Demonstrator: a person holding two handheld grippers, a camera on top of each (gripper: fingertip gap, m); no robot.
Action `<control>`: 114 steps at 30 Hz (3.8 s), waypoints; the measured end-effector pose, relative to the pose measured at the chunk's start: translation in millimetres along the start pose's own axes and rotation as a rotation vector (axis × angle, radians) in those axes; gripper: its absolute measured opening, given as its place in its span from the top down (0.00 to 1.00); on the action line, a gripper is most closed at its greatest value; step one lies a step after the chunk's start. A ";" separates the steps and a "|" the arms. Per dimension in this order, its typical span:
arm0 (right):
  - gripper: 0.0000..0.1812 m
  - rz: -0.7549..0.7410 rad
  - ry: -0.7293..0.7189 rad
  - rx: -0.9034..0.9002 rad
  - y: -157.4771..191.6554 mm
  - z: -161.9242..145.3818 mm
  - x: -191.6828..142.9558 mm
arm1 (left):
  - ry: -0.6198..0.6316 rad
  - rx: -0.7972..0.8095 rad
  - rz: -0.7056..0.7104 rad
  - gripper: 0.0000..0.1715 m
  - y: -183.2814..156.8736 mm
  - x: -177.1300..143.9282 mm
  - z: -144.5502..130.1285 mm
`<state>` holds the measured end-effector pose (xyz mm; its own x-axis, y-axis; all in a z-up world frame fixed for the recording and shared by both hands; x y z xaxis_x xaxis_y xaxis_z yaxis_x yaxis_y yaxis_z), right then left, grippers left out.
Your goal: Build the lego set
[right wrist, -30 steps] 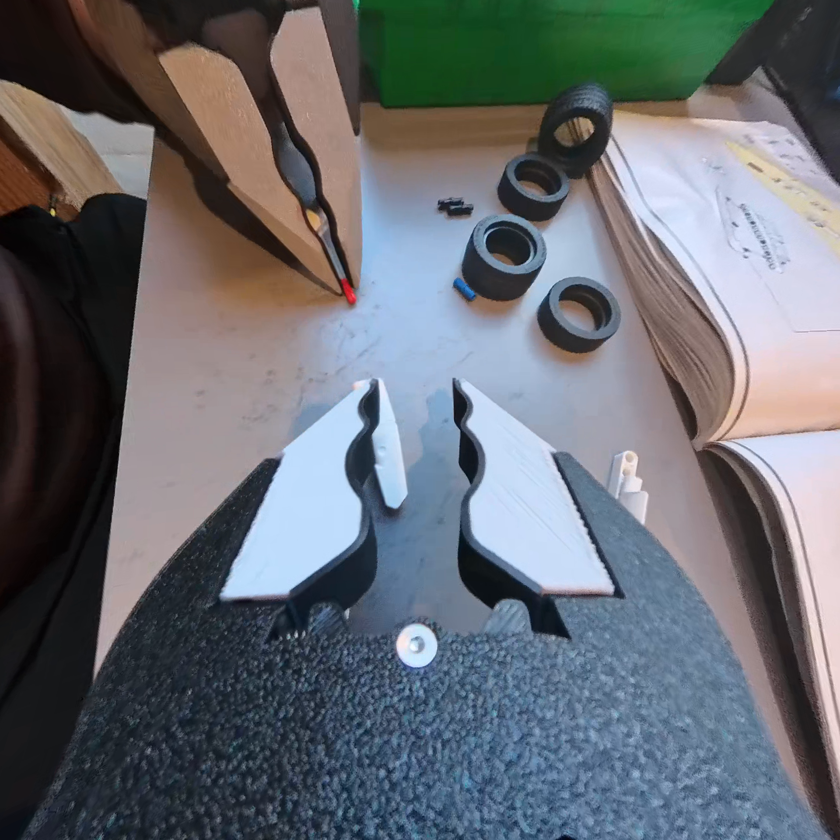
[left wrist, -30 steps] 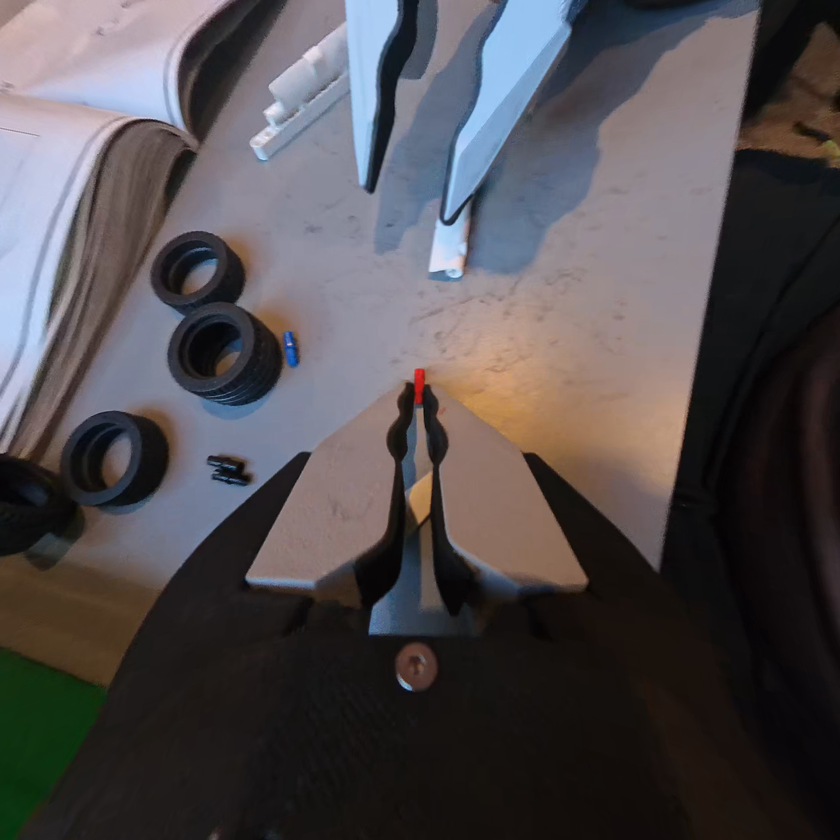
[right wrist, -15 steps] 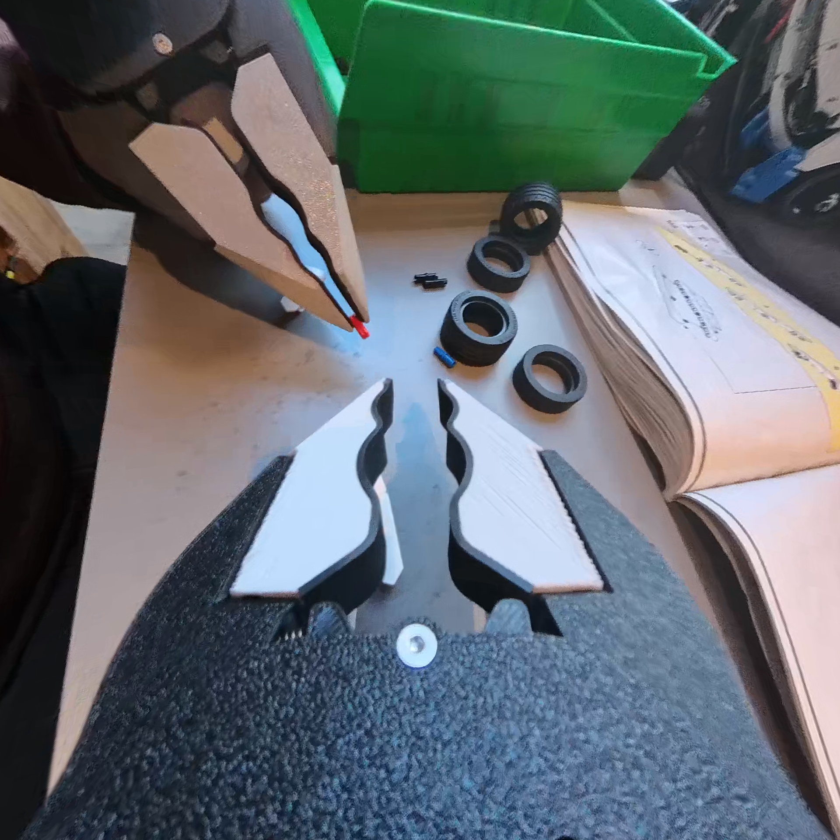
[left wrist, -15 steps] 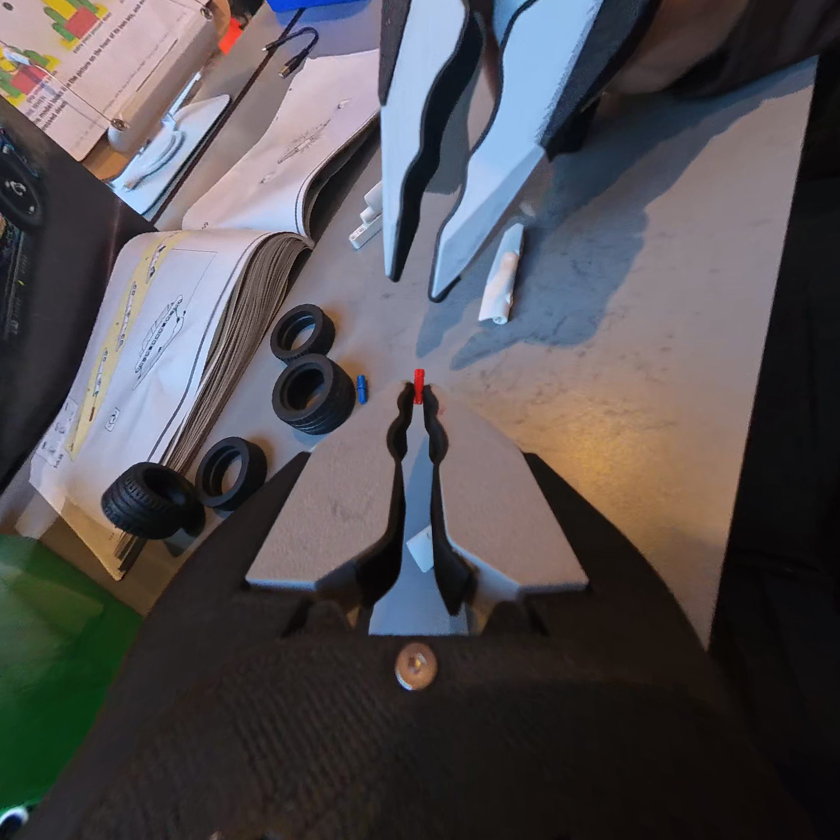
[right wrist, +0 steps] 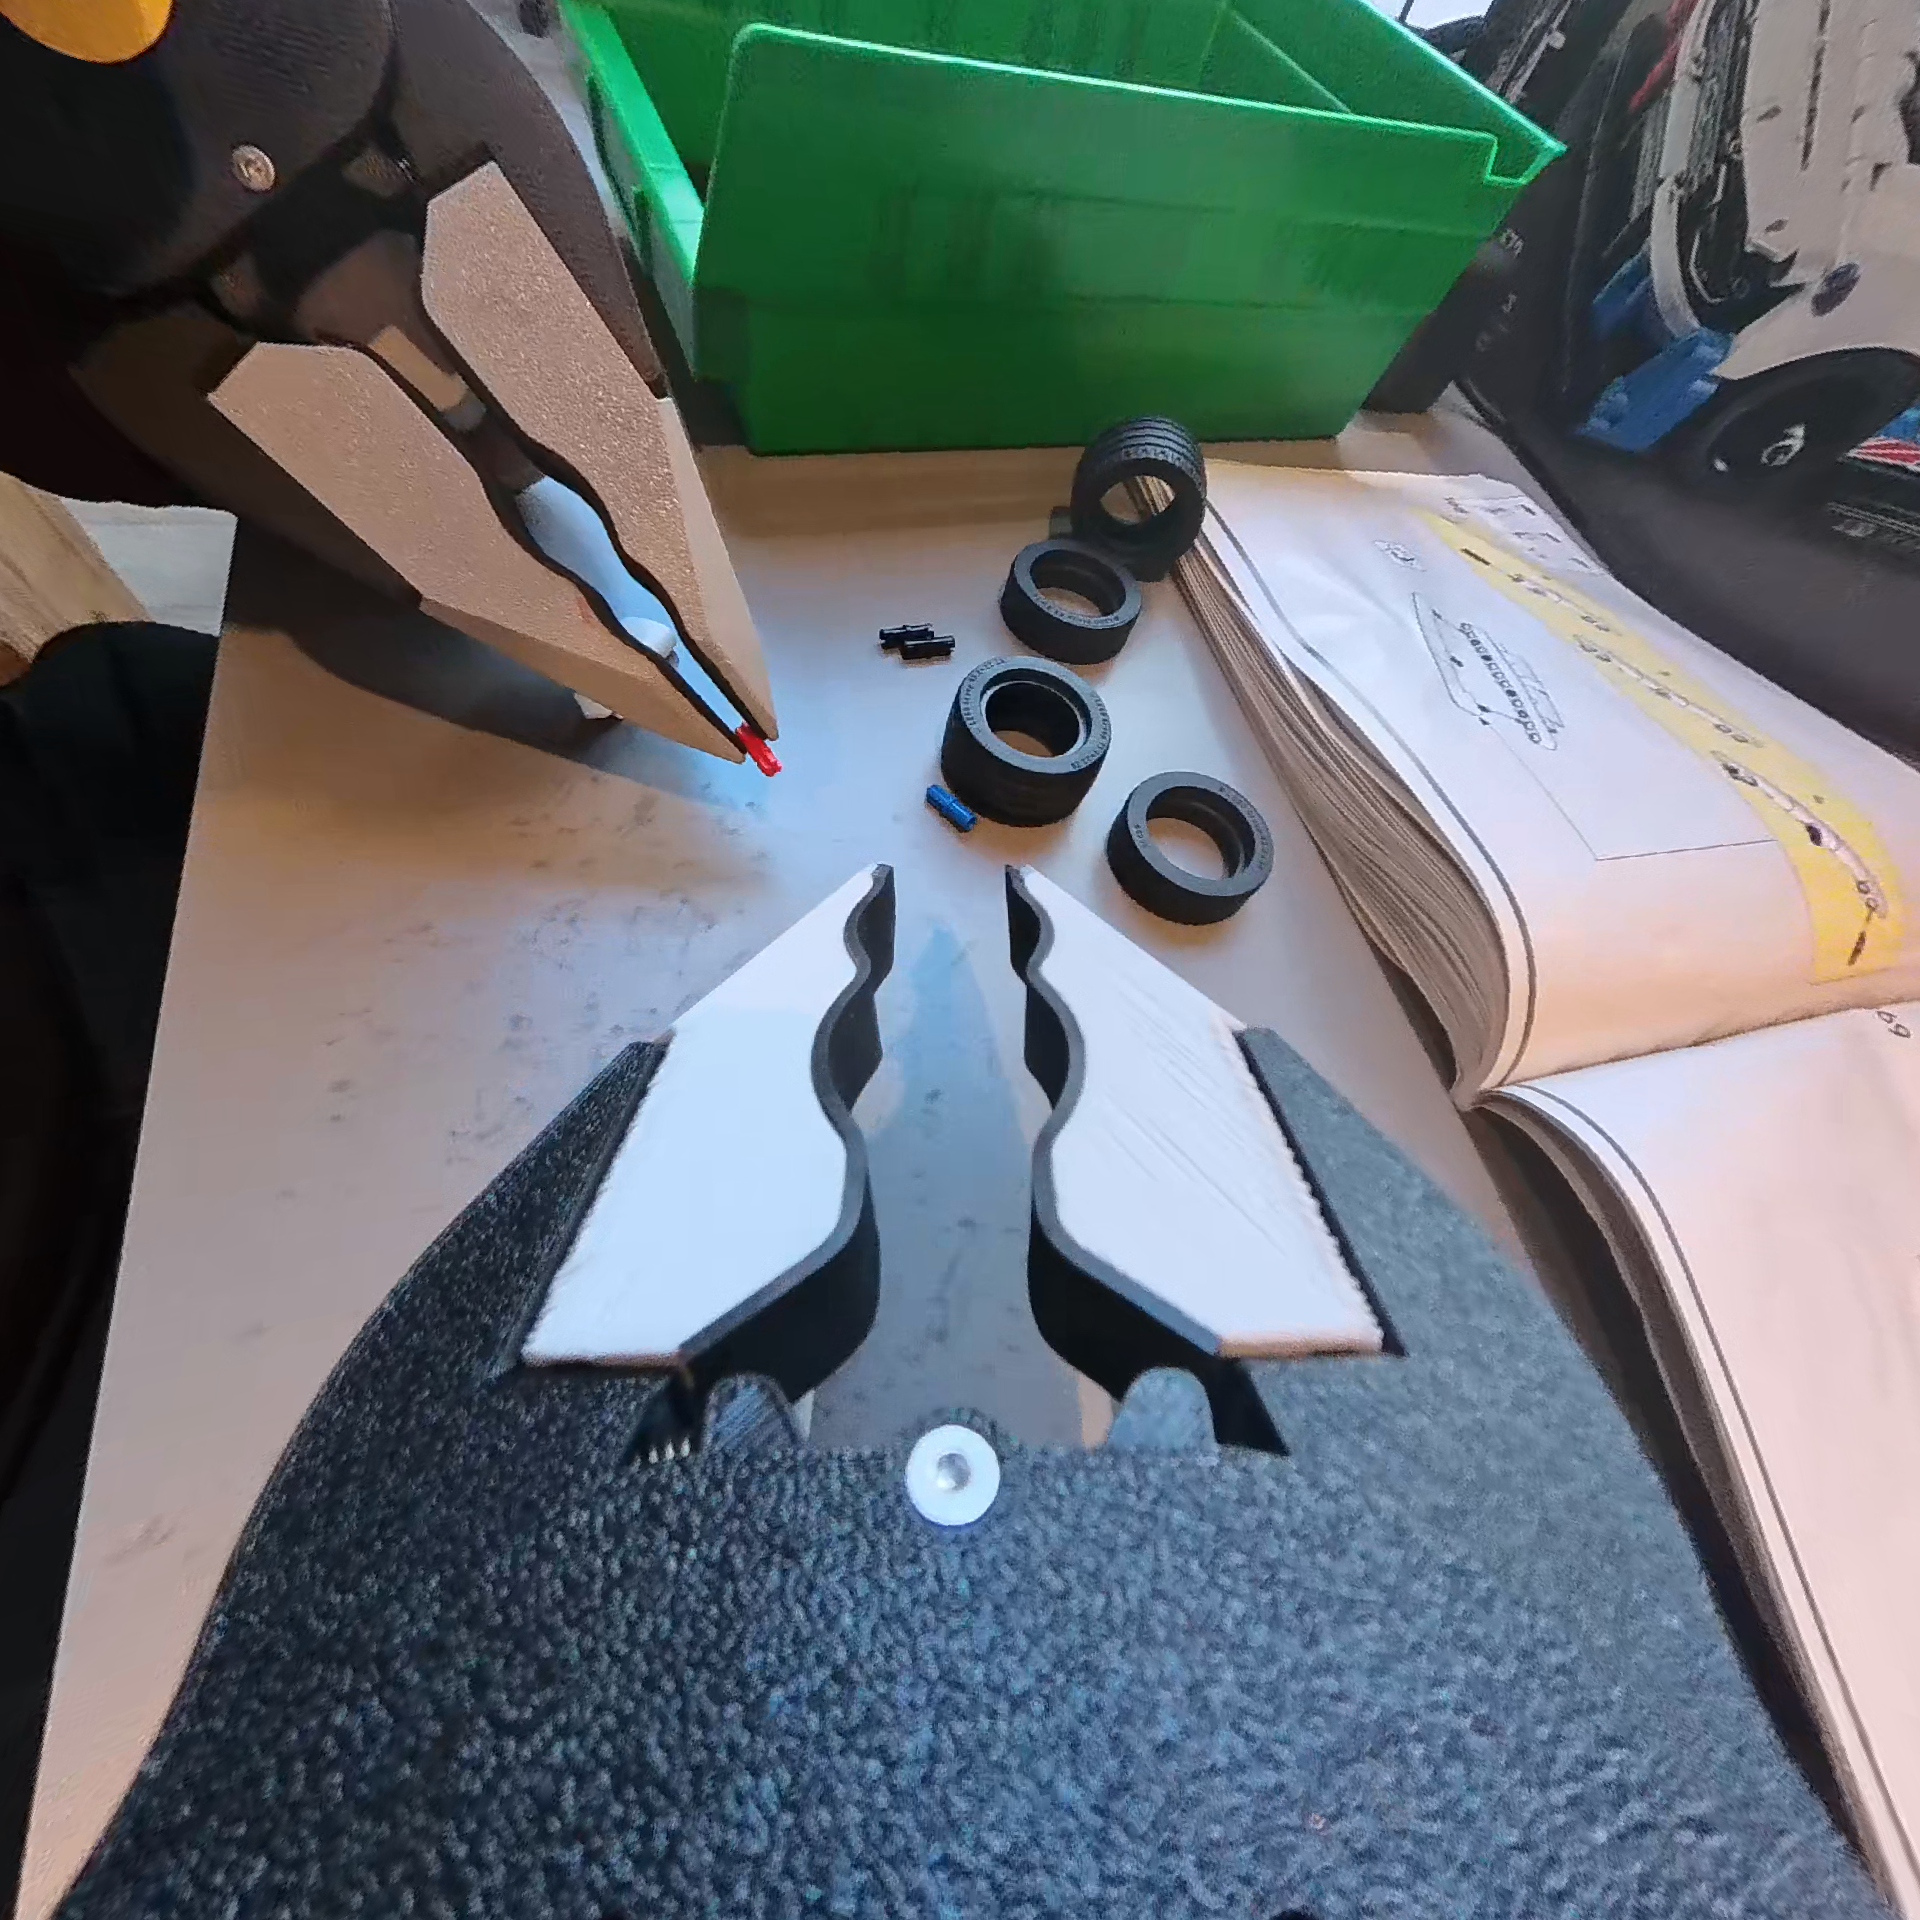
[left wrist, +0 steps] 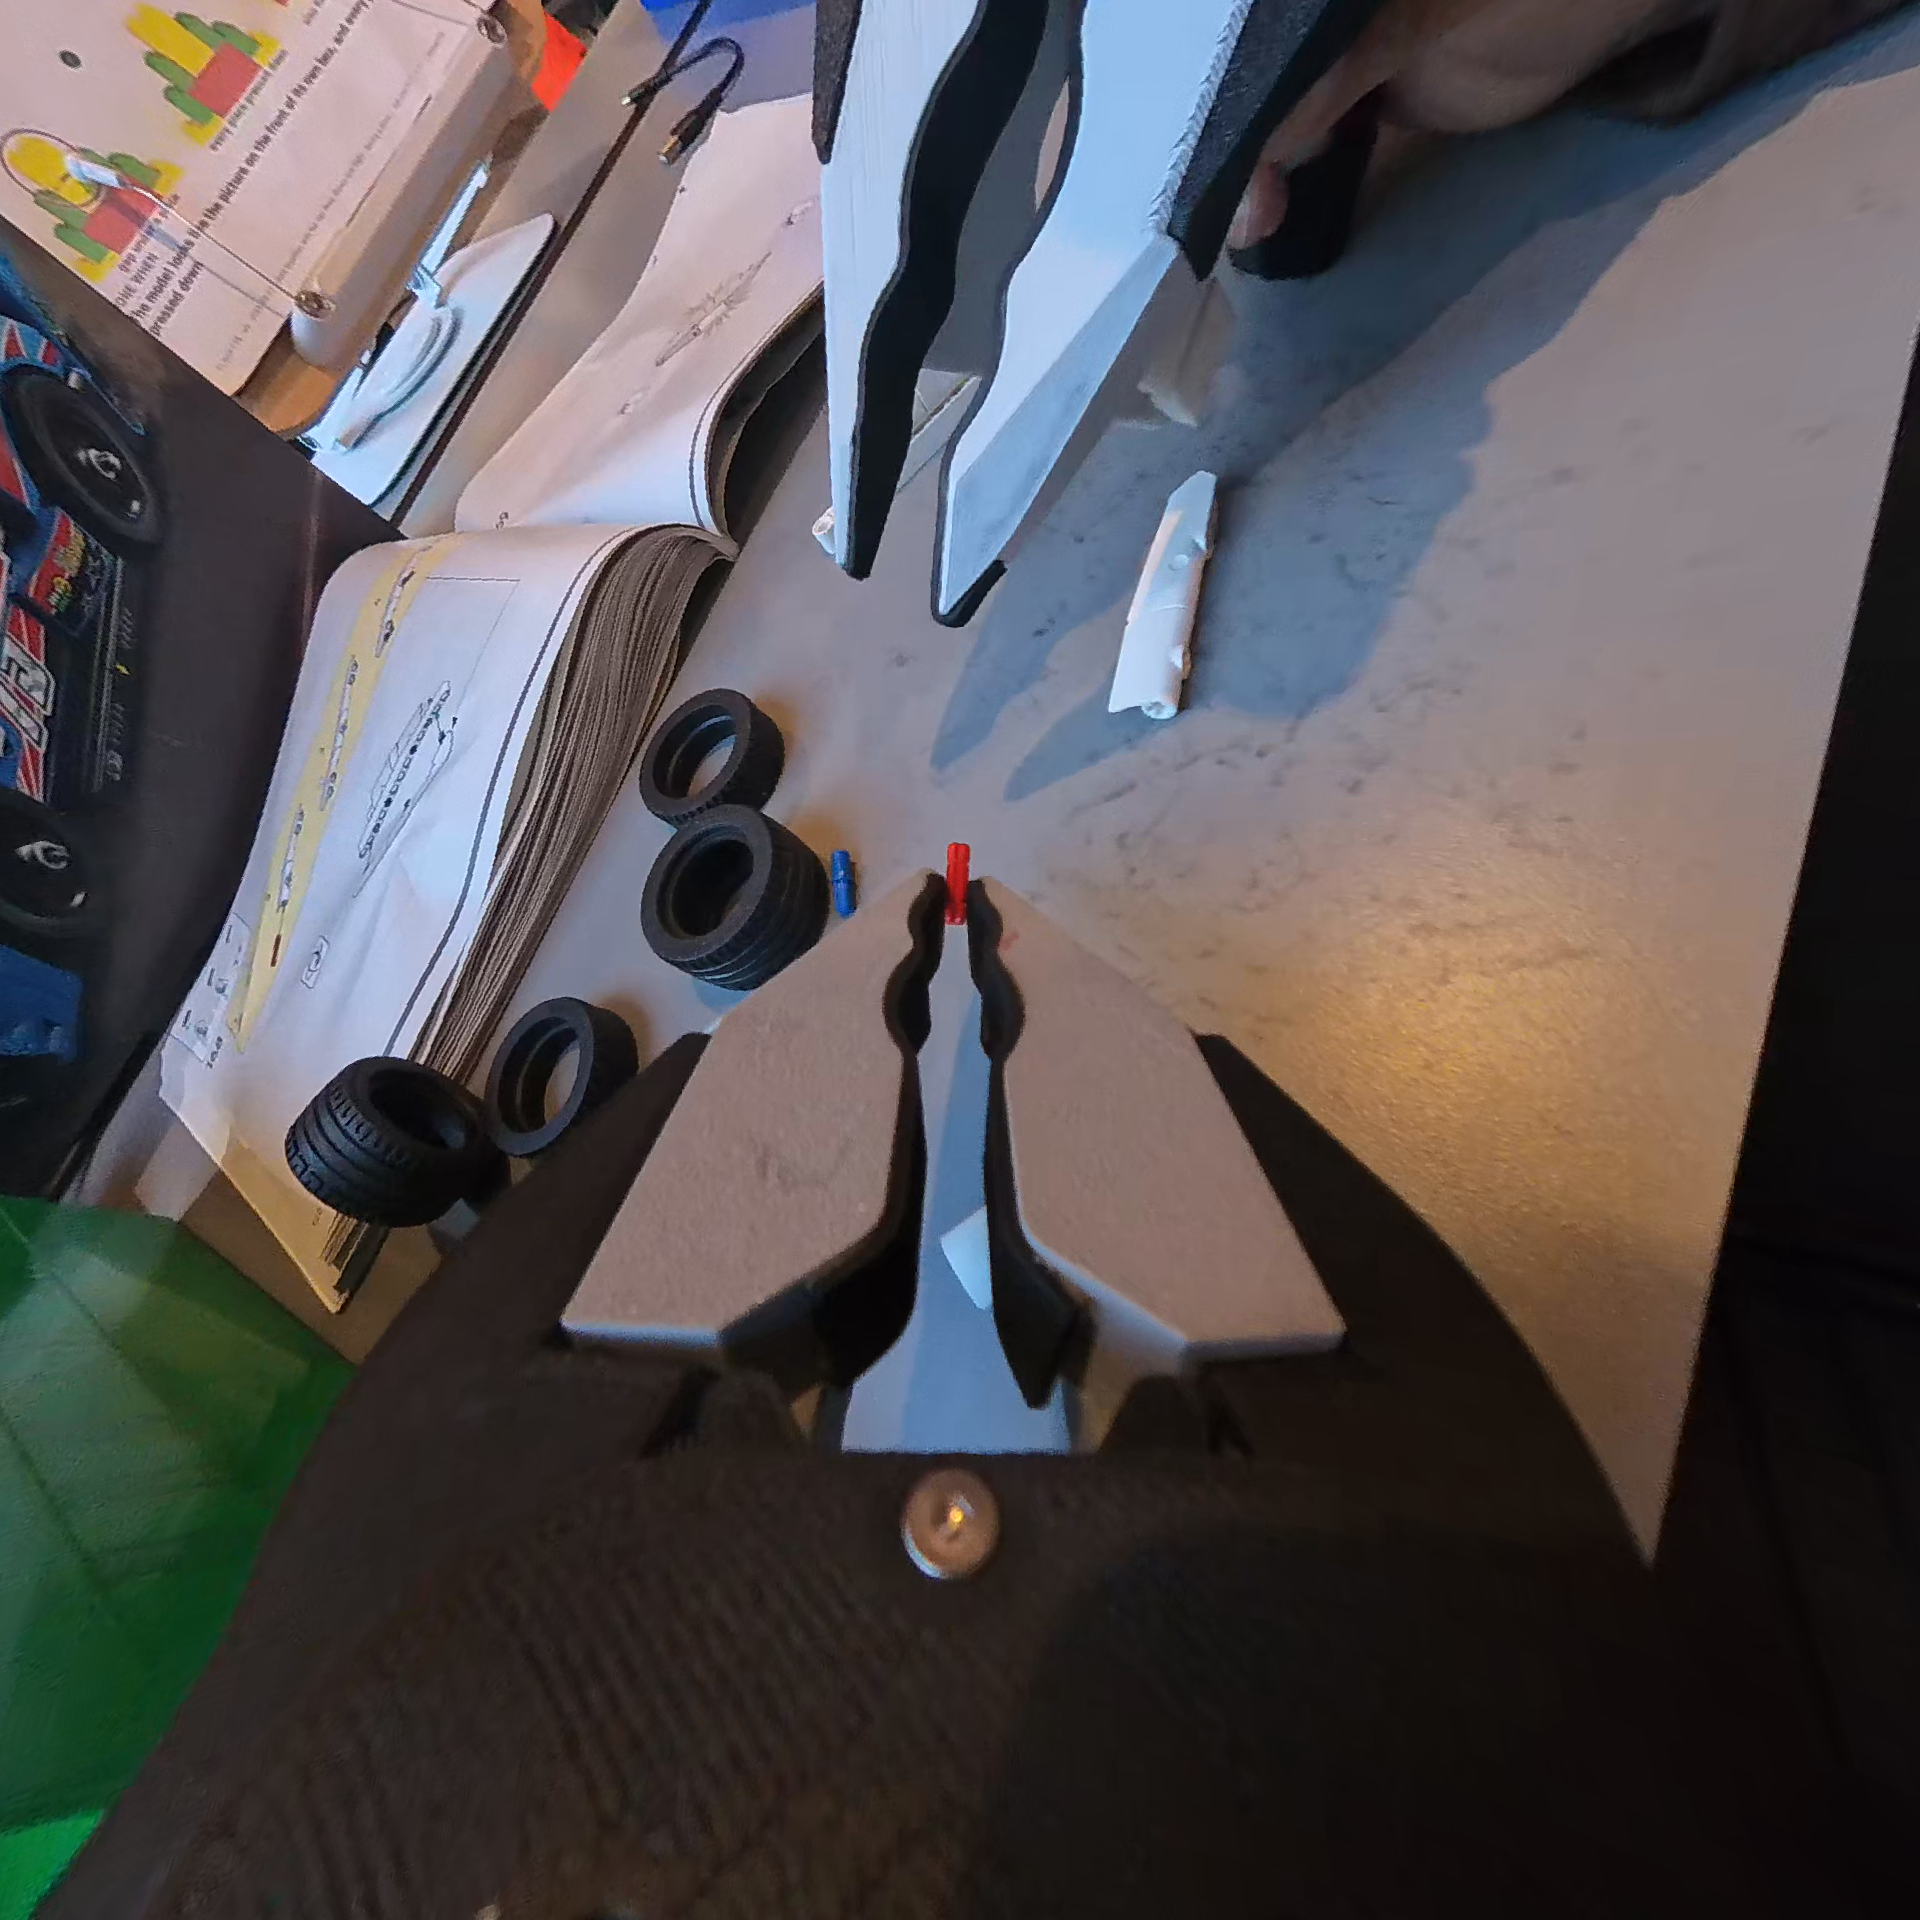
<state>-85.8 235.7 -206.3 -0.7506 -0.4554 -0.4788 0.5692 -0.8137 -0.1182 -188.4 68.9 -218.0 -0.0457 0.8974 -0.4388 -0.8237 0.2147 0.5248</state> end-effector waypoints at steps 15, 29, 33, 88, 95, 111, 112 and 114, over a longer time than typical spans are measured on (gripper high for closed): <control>0.88 -0.016 0.009 0.002 -2.1 -1.2 -0.3 | 0.007 -0.006 -0.014 0.99 0.2 1.0 -0.9; 0.88 0.135 0.050 -0.072 22.5 6.7 14.4 | -0.047 0.035 -0.099 0.99 -8.4 -1.6 3.6; 0.89 0.161 0.105 -0.126 31.5 7.4 22.8 | -0.065 0.038 -0.110 1.00 -9.4 -2.6 4.7; 0.75 0.106 0.240 -0.132 23.5 -12.3 -5.9 | 0.074 -0.028 -0.271 0.99 -8.7 17.2 4.7; 0.83 0.216 0.256 0.025 11.1 -20.8 -0.6 | 0.059 -0.012 -0.337 0.99 -10.6 29.5 12.2; 0.91 0.314 0.245 0.086 7.1 -23.6 0.8 | 0.035 0.023 -0.374 0.99 -13.1 37.3 17.9; 0.91 0.310 0.245 0.081 7.5 -23.5 0.7 | 0.036 0.019 -0.376 0.99 -13.0 37.6 17.9; 0.91 0.303 0.246 0.071 8.3 -23.3 0.7 | 0.039 0.016 -0.376 0.99 -12.9 38.1 18.3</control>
<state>-73.8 237.0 -227.8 -0.4444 -0.5857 -0.6779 0.7215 -0.6825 0.1167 -169.2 107.4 -228.2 0.2361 0.7397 -0.6301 -0.7785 0.5321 0.3329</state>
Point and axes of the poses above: each gripper's, where its closed fingertips meet, x out along the fingers, z out of its top, y = z × x across the jaws, the point moved 10 cm from there along -x, back along the fingers, and after that the axes turned 9 degrees about z, right-handed, at the moved point
